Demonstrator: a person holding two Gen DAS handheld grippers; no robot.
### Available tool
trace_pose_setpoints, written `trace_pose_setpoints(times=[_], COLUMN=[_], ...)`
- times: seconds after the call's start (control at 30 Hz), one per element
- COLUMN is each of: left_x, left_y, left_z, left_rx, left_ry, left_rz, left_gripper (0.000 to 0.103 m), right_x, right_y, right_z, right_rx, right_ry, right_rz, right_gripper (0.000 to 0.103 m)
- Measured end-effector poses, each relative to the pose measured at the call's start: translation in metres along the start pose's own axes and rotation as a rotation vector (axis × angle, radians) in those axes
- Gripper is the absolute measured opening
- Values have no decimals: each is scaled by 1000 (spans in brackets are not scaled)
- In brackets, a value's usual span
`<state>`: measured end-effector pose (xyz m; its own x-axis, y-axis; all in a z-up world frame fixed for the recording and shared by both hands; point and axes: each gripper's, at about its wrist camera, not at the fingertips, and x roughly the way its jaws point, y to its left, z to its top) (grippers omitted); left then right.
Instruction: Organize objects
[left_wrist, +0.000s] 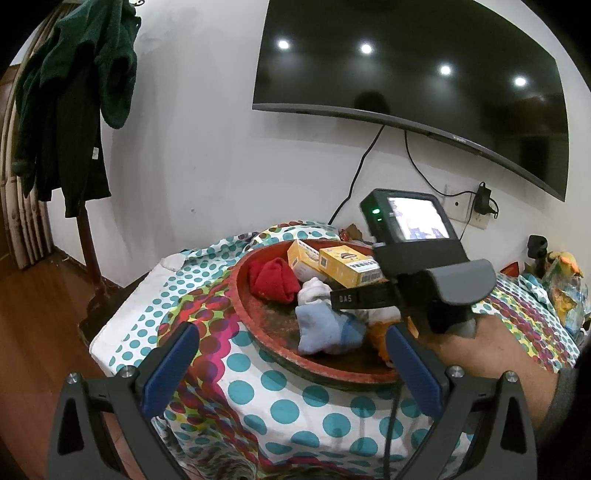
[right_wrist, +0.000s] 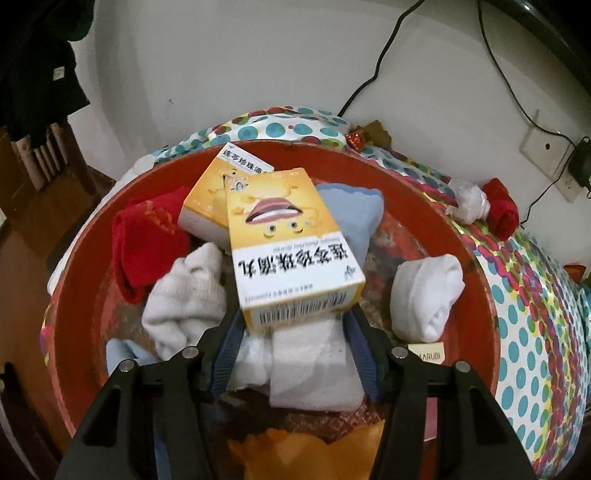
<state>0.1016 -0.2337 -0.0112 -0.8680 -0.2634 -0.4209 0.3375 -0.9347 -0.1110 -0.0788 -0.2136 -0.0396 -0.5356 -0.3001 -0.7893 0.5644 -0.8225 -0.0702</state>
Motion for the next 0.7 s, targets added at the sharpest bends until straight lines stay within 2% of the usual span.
trace_pose_setpoints(times=[0.03, 0.07, 0.1, 0.17, 0.23, 0.4, 0.57, 0.7], left_x=[-2, -3, -4, -6, -9, -21, -47, -63], left_y=[-1, -3, -4, -8, -13, -29, -42, -53], left_z=[0, 1, 1, 0, 0, 2, 18, 30], left_rx=[5, 10, 14, 21, 29, 62, 26, 35], left_ry=[-7, -11, -15, -21, -23, -41, -74, -93], left_rz=[3, 6, 5, -2, -4, 0, -36, -24], left_gripper=[103, 103, 103, 103, 103, 103, 103, 103], right_x=[-8, -14, -23, -39, -53, -84, -114, -143], right_y=[-3, -7, -11, -19, -26, -46, -66, -68], right_z=[-2, -3, -6, -11, -18, -40, -62, -77], right_rx=[10, 19, 30, 43, 52, 93, 157, 153], right_ry=[-27, -47, -71, -110, -138, -157, -181, -241], right_rz=[5, 8, 16, 23, 1, -127, -171, -178], right_gripper=[56, 66, 81, 92, 93, 95, 96, 98])
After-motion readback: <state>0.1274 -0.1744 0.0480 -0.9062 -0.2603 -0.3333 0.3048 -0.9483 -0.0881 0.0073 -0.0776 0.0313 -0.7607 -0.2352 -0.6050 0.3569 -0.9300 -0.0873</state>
